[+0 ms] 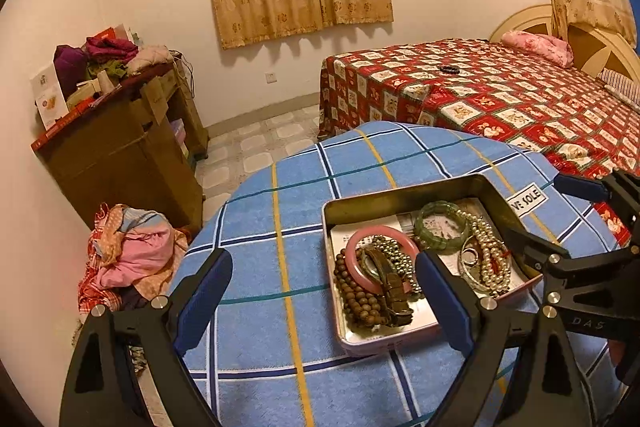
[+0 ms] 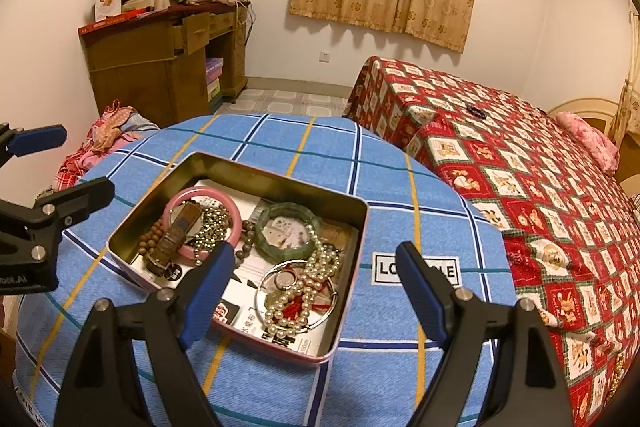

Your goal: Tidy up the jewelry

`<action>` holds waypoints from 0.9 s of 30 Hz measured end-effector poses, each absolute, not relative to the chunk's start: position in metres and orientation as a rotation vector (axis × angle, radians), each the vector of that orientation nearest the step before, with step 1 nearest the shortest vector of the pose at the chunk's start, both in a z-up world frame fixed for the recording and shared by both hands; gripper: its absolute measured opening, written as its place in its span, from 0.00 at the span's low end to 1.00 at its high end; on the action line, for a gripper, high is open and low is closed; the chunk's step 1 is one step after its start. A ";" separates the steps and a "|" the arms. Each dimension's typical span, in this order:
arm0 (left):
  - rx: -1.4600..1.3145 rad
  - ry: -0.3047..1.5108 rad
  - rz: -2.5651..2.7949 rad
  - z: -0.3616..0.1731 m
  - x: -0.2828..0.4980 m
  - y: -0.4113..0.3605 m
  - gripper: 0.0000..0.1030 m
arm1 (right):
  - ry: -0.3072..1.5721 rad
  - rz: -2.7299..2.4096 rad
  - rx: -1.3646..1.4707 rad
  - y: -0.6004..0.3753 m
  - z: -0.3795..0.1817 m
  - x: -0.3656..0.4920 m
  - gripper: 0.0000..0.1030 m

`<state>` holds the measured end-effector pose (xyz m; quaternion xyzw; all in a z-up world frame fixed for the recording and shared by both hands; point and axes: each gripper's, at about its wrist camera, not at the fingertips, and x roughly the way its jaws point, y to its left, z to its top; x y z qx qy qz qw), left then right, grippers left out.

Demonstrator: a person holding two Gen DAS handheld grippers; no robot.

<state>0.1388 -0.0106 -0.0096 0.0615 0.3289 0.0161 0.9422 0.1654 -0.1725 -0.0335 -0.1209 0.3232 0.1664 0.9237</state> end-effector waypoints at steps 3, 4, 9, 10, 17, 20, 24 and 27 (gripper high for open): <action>0.126 0.664 0.039 -0.009 0.139 -0.011 0.90 | 0.663 0.342 -0.246 -0.173 -0.034 0.165 0.82; 0.132 0.663 0.040 -0.009 0.139 -0.011 0.90 | 0.663 0.342 -0.247 -0.173 -0.034 0.165 0.82; 0.124 0.665 0.034 -0.009 0.140 -0.011 0.90 | 0.661 0.341 -0.248 -0.173 -0.034 0.165 0.82; 0.126 0.663 0.035 -0.008 0.139 -0.011 0.90 | 0.662 0.341 -0.247 -0.173 -0.034 0.165 0.82; 0.133 0.653 0.054 -0.007 0.139 -0.013 0.90 | 0.665 0.343 -0.250 -0.174 -0.034 0.165 0.82; 0.133 0.655 0.062 -0.007 0.140 -0.012 0.90 | 0.664 0.344 -0.255 -0.176 -0.036 0.166 0.82; 0.137 0.651 0.073 -0.006 0.141 -0.011 0.90 | 0.664 0.346 -0.260 -0.176 -0.037 0.165 0.82; 0.132 0.650 0.068 -0.007 0.140 -0.011 0.90 | 0.665 0.345 -0.260 -0.176 -0.038 0.165 0.82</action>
